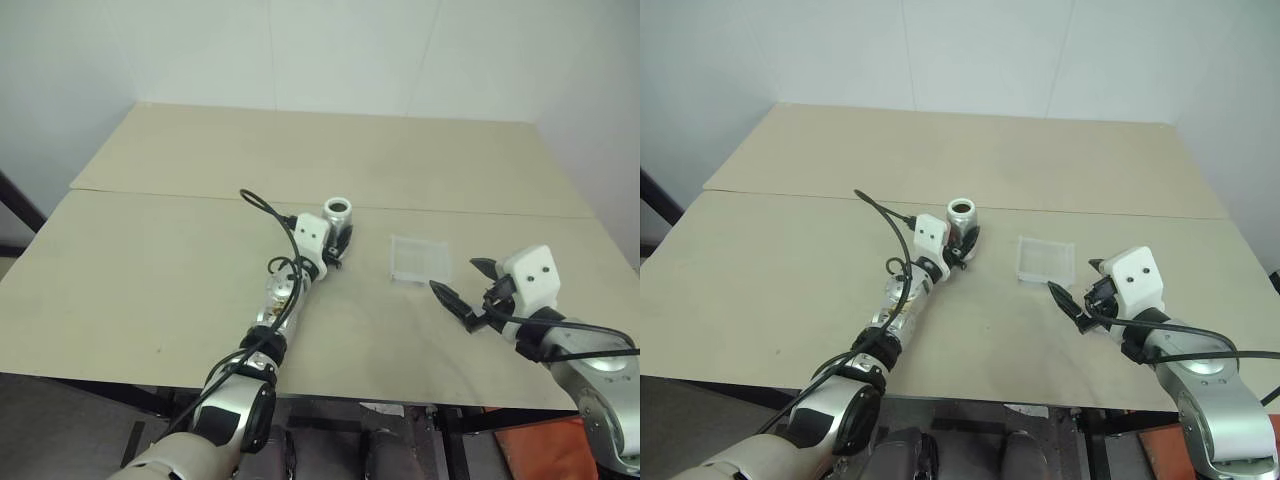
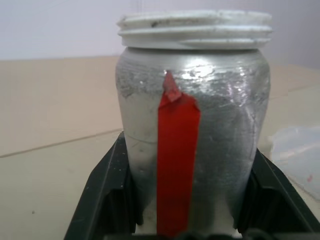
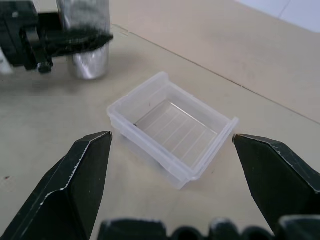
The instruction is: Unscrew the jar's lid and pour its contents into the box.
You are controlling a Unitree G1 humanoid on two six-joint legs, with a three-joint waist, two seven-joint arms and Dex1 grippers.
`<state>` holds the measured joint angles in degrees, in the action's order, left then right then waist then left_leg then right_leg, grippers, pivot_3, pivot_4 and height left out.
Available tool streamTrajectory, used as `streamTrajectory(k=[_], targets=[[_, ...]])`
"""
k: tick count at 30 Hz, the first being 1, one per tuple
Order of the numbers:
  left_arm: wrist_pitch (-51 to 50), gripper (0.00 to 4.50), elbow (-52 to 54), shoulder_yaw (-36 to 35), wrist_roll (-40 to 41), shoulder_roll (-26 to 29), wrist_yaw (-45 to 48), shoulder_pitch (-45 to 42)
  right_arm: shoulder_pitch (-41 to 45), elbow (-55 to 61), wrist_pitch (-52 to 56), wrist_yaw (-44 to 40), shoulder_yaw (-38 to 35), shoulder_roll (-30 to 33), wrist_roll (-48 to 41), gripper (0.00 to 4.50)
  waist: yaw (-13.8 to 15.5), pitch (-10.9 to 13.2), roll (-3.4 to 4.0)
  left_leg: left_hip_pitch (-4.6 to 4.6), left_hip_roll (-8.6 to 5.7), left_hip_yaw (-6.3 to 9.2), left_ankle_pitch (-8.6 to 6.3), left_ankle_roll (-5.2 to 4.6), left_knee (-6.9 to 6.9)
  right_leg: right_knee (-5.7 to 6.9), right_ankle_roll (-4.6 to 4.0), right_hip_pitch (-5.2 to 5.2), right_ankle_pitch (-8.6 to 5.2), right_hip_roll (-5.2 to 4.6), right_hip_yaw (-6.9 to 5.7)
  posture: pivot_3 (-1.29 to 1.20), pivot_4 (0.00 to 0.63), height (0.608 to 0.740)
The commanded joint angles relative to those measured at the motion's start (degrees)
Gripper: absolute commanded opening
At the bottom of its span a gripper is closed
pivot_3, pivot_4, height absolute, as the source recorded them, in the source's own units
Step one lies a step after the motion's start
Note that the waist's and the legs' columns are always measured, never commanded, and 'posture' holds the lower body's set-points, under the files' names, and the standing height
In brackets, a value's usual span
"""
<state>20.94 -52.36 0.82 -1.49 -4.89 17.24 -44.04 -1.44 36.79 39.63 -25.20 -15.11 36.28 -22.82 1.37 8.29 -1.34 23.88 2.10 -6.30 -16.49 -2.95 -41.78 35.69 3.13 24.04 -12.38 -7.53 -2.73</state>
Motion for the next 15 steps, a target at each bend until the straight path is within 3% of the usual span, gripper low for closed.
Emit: streamTrajectory(k=[1,5,12,15], targets=[[-0.9,1.99,2.6,1.4,-1.2,-0.8,-2.3,0.8,-0.4,0.5,-2.2,-0.5,-0.4,0.6,1.2,4.47,0.0,0.0,0.00,-0.01,0.00,0.00,-0.01,-0.01,0.00,-0.03,0.00,0.00,0.00,0.00,0.00,0.00,0.150,0.740],[-2.6,1.99,4.2,1.1,0.4,-1.2,-1.8,2.3,-0.9,0.6,-2.5,-0.6,-0.2,0.6,1.9,4.47,-0.4,0.0,0.02,-0.04,0.03,0.02,-0.05,-0.08,0.02,-0.01,0.00,0.01,0.00,0.00,0.01,0.00,0.150,0.740],[-4.6,4.27,10.1,2.4,0.7,-1.6,-0.7,6.1,-0.8,0.1,-3.0,-0.9,-0.1,0.4,2.8,4.50,-0.5,0.0,0.02,-0.04,0.02,0.01,-0.04,-0.08,0.04,-0.02,0.00,0.03,0.00,0.00,0.02,0.00,0.150,0.740],[-7.2,4.46,15.3,3.3,-0.1,-1.5,-1.8,8.3,-0.8,-0.2,-3.3,-0.9,0.3,0.4,3.3,4.50,-0.4,0.0,0.02,-0.04,0.02,0.01,-0.05,-0.08,0.03,-0.04,0.00,0.02,0.00,0.00,0.02,0.00,0.150,0.740]])
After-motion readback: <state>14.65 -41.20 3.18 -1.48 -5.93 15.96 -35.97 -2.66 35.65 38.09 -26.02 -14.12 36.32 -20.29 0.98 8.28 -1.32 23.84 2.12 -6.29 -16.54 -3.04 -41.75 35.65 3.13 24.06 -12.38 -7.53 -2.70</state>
